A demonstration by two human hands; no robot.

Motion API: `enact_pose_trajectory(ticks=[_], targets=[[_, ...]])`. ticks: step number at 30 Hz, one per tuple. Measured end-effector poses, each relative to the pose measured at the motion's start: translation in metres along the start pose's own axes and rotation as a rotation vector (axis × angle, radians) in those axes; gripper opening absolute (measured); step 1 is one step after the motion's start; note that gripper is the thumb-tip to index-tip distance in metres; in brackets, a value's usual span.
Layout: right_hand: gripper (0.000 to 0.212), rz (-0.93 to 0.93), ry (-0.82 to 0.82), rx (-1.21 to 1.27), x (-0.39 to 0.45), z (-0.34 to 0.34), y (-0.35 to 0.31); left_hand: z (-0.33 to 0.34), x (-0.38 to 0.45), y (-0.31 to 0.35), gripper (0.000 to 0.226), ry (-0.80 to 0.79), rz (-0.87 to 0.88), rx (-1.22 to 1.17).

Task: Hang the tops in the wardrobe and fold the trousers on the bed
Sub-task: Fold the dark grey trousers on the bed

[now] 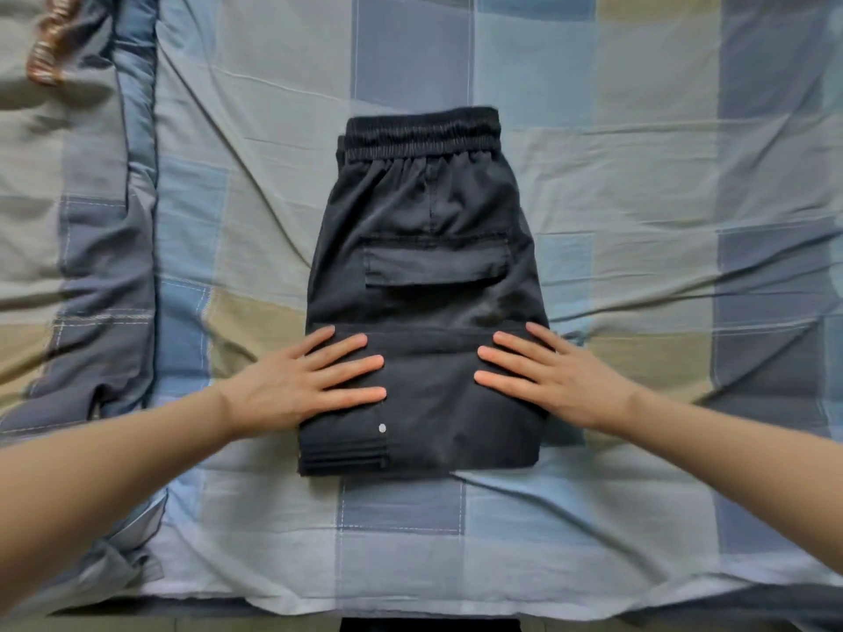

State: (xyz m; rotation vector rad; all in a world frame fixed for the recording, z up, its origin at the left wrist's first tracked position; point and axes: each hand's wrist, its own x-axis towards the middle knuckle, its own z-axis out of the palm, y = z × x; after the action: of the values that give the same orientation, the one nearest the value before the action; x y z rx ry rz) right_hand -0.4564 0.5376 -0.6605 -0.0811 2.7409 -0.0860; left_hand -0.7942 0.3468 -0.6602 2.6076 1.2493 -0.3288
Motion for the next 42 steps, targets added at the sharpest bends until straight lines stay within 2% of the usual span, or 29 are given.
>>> enact_pose_trajectory(ticks=[5, 7, 8, 9, 10, 12, 15, 18, 19, 21, 24, 26, 28, 30, 32, 34, 36, 39, 42], targets=[[0.054, -0.196, -0.112, 0.234, -0.046, -0.001, -0.065, 0.003, -0.039, 0.088, 0.06, -0.019, 0.082, -0.277], [0.052, -0.171, -0.2, 0.576, -0.056, -0.008, -0.078, 0.001, -0.056, 0.109, 0.061, 0.027, -0.059, -0.56], [0.05, -0.071, -0.222, 0.82, -0.059, -0.014, -0.079, -0.005, -0.06, 0.116, 0.061, 0.076, -0.21, -0.798], [0.046, 0.101, -0.174, 1.047, -0.06, -0.019, -0.077, -0.013, -0.06, 0.119, 0.057, 0.154, -0.39, -1.026], [0.039, 0.285, -0.024, 1.207, -0.057, -0.024, -0.073, -0.021, -0.057, 0.119, 0.049, 0.266, -0.571, -1.205], [0.017, 0.673, 0.277, 1.47, -0.045, -0.03, -0.062, -0.028, -0.042, 0.107, 0.034, 0.526, -0.882, -1.381], [0.025, 1.191, 0.543, 1.515, -0.014, -0.034, -0.045, -0.026, -0.01, 0.077, 0.023, 0.674, -1.291, -1.533], [0.038, 1.459, 0.538, 1.601, 0.015, -0.03, -0.032, -0.017, 0.022, 0.062, 0.013, 0.676, -1.438, -1.678], [0.042, 1.483, 0.497, 1.593, 0.022, -0.029, -0.033, -0.016, 0.029, 0.063, 0.018, 0.658, -1.447, -1.655], [0.035, 1.457, 0.464, 1.469, 0.032, -0.029, -0.033, -0.011, 0.039, 0.065, 0.022, 0.659, -1.469, -1.555], [0.02, 1.399, 0.606, 1.244, 0.033, -0.034, -0.029, -0.01, 0.04, 0.07, 0.011, 0.756, -1.46, -1.398], [0.02, 1.39, 0.699, 1.194, 0.03, -0.034, -0.025, -0.01, 0.038, 0.075, 0.016, 0.815, -1.438, -1.315], [0.021, 1.417, 0.615, 1.183, 0.028, -0.029, -0.021, -0.008, 0.04, 0.077, 0.018, 0.773, -1.472, -1.288], [0.022, 1.5, 0.472, 1.226, 0.028, -0.022, -0.017, -0.003, 0.042, 0.074, 0.022, 0.673, -1.611, -1.268], [0.031, 1.576, 0.459, 1.263, 0.031, -0.023, -0.013, -0.002, 0.044, 0.067, 0.035, 0.642, -1.732, -1.249], [0.042, 1.556, 0.53, 1.234, 0.038, -0.027, -0.014, -0.005, 0.048, 0.064, 0.045, 0.673, -1.704, -1.219], [0.053, 1.448, 0.541, 1.137, 0.047, -0.032, -0.024, -0.01, 0.057, 0.066, 0.047, 0.678, -1.645, -1.172], [0.069, 1.301, 0.428, 0.909, 0.058, -0.03, -0.045, -0.012, 0.073, 0.072, 0.052, 0.653, -1.668, -1.03], [0.075, 1.285, 0.368, 0.756, 0.065, -0.023, -0.051, -0.008, 0.083, 0.075, 0.054, 0.66, -1.724, -0.919]])
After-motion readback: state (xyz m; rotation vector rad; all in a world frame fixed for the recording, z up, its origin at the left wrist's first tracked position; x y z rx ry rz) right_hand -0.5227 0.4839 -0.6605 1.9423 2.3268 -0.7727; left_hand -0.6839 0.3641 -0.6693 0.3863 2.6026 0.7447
